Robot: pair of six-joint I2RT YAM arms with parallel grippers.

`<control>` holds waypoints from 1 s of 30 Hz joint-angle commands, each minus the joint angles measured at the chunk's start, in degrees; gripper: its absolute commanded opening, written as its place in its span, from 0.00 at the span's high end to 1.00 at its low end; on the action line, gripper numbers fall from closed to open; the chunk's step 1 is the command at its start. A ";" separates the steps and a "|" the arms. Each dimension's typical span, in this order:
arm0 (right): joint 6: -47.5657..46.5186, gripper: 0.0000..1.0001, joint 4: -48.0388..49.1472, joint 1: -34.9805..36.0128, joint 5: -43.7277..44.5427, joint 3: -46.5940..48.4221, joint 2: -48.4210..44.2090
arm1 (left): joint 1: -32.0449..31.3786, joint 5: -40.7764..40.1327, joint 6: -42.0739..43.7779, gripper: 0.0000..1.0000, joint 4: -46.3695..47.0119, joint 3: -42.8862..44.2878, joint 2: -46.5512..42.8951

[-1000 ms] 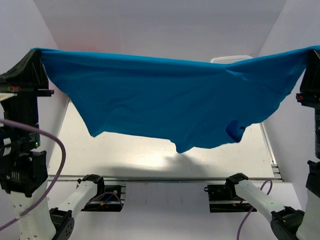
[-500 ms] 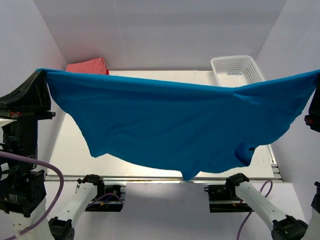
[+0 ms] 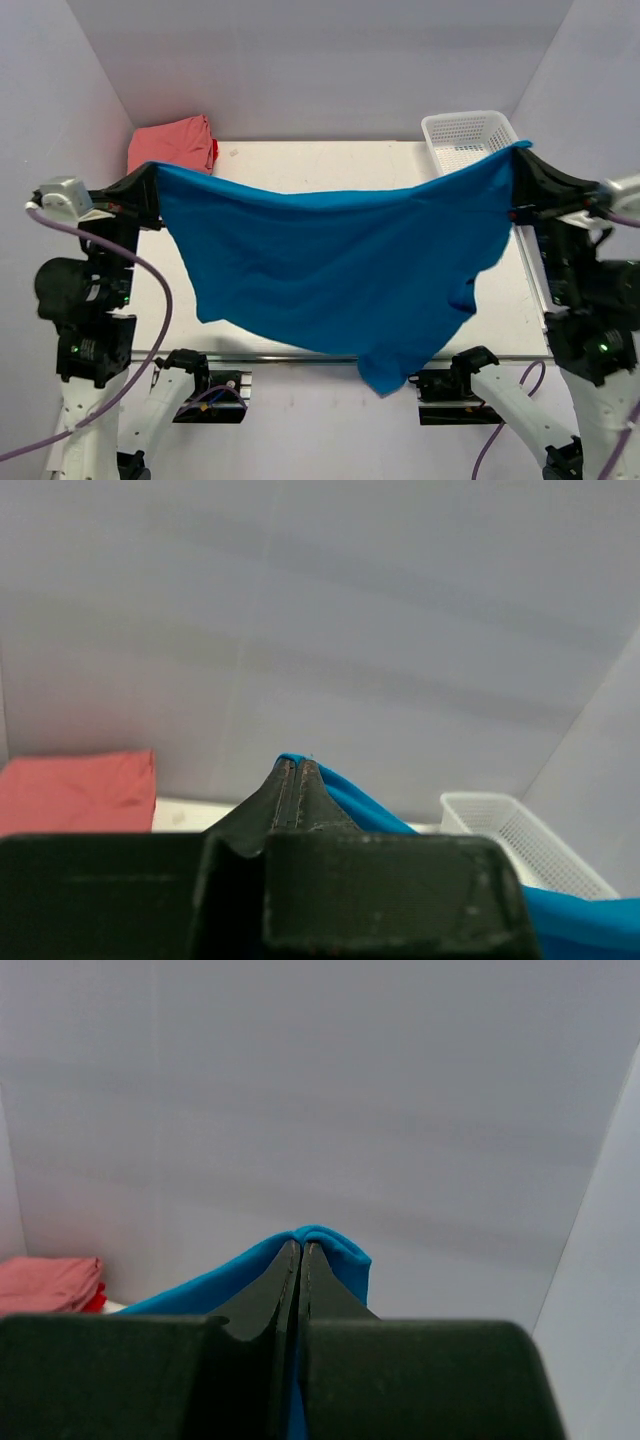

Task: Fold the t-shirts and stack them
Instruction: Flatten out the tshirt

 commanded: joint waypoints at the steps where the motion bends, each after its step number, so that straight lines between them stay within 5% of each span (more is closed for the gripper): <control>1: 0.80 1.00 8.91 0.08 2.66 -3.77 1.19 | 0.31 -4.07 -2.35 1.00 4.28 -5.40 -1.39; 16: -3.07 1.00 21.48 -0.09 10.74 -16.88 15.76 | 0.31 -16.38 -1.48 1.00 17.72 -21.07 12.49; 30: -4.30 1.00 25.70 -0.88 15.14 -12.15 35.97 | 0.31 -17.43 0.63 1.00 25.63 -16.78 34.11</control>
